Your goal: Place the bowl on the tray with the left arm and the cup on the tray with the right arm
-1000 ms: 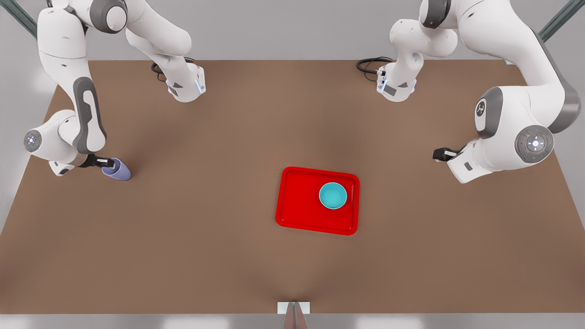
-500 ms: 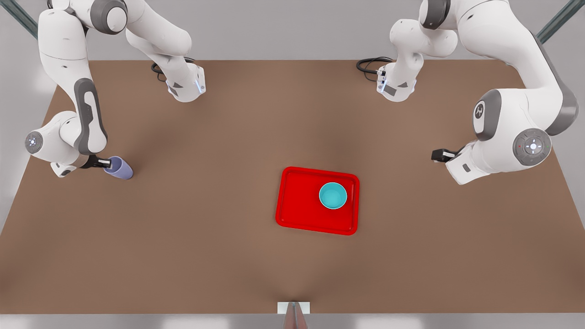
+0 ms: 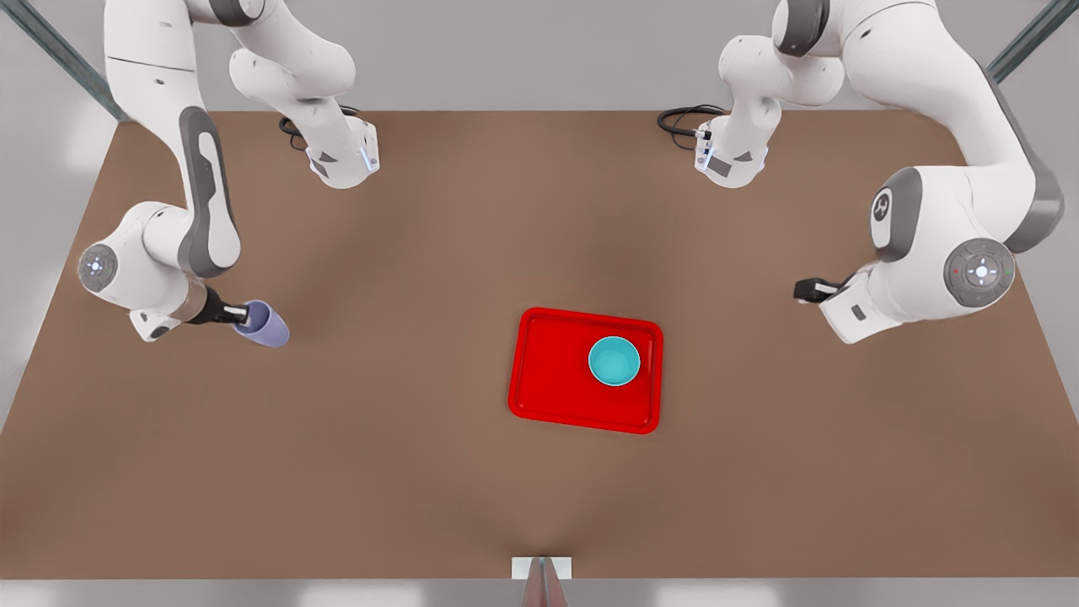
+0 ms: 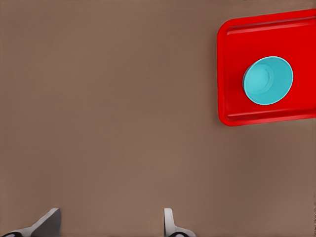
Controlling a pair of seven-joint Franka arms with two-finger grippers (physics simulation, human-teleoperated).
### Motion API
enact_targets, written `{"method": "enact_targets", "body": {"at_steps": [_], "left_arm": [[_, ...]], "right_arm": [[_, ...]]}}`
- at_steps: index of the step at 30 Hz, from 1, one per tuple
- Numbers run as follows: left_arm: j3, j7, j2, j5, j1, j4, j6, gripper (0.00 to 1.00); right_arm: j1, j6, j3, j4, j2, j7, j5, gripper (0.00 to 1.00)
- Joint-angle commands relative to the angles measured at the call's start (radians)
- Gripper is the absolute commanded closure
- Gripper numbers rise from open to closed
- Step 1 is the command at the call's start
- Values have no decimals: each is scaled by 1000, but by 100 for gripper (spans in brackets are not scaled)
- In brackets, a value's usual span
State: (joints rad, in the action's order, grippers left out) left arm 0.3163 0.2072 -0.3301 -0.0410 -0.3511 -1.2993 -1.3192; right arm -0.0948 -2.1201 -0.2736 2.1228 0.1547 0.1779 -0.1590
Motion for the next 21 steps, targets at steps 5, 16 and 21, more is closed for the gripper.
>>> {"method": "enact_targets", "body": {"at_steps": [5, 16, 21], "left_arm": [[1, 4, -4, -3, 0, 0, -2, 0], [4, -5, -21, -20, 11, -9, 8, 0], [4, -3, -26, -20, 12, -9, 5, 0]], "right_arm": [[-45, 133, 166, -141, 6, -330, 18, 79], [3, 147, 643, -408, 184, -942, 104, 79], [-11, 144, 771, -586, 359, -1172, 159, 79]]}}
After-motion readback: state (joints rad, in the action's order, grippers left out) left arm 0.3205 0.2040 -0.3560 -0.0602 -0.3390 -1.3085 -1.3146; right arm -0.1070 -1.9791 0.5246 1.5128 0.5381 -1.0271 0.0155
